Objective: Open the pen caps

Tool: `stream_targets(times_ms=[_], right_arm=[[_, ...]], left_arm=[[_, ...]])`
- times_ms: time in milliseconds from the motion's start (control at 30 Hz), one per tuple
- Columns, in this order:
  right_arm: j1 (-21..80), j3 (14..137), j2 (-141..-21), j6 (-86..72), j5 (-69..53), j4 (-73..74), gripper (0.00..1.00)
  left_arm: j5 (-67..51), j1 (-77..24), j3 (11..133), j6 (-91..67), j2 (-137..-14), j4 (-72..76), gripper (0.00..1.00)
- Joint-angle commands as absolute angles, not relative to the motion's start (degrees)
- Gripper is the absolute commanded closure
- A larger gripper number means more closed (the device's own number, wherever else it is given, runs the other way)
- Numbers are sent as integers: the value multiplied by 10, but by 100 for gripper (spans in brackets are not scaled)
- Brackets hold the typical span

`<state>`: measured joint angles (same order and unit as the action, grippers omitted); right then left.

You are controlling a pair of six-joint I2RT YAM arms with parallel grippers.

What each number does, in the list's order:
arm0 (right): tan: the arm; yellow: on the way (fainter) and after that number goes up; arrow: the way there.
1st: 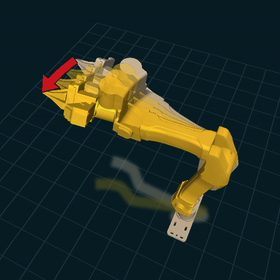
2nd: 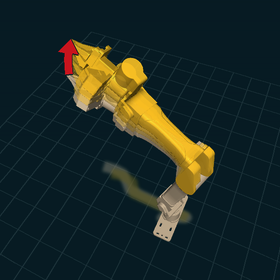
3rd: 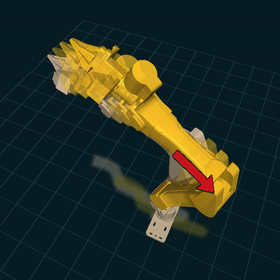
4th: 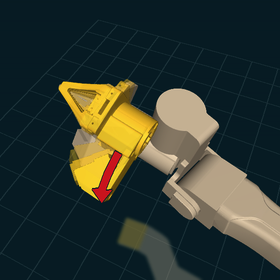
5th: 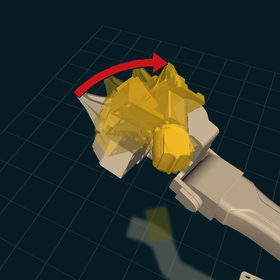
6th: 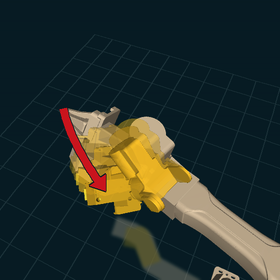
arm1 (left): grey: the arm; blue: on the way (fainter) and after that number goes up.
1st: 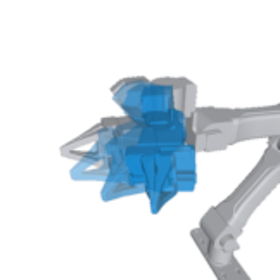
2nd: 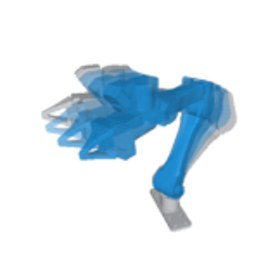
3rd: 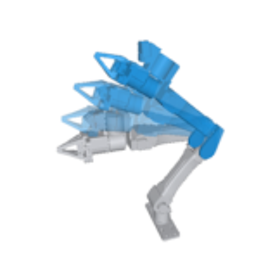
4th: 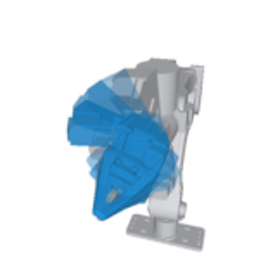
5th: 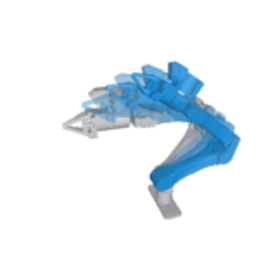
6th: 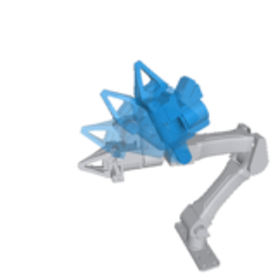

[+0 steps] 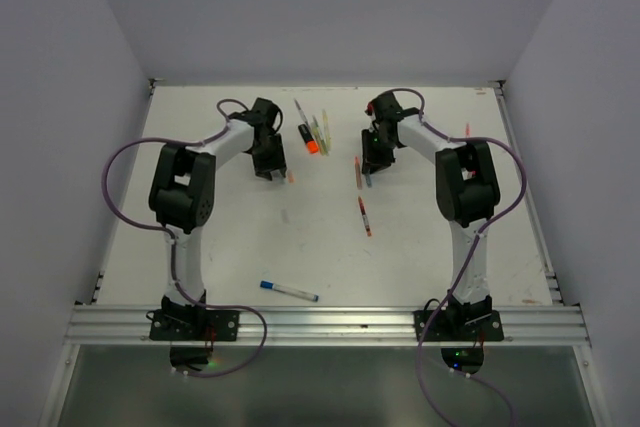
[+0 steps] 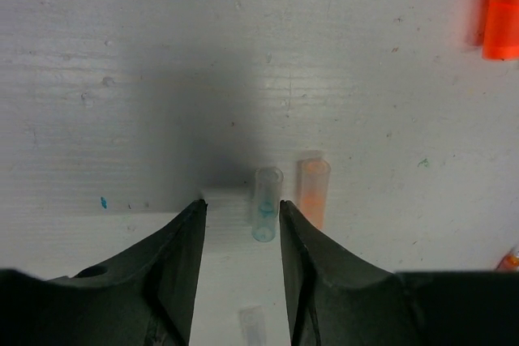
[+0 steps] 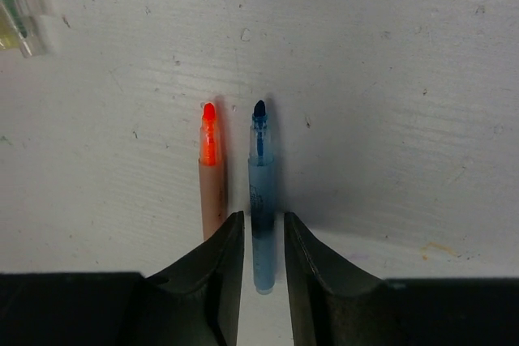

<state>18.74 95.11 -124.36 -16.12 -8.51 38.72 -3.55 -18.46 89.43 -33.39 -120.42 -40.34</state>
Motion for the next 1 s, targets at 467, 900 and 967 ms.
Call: stream_targets(times_ms=[467,900,967], right_arm=[[252,910,-1006,-120,-70,464,55],[547,682,-903,-123,-246,379,53],[575,686,-920,-111,-245,378,53]], left_arm=[[-36,-182,843,-364,-979,-389,34],[109,-178,782,-500,-777,-511,34],[131,-178,773,-541,-752,-540,32]])
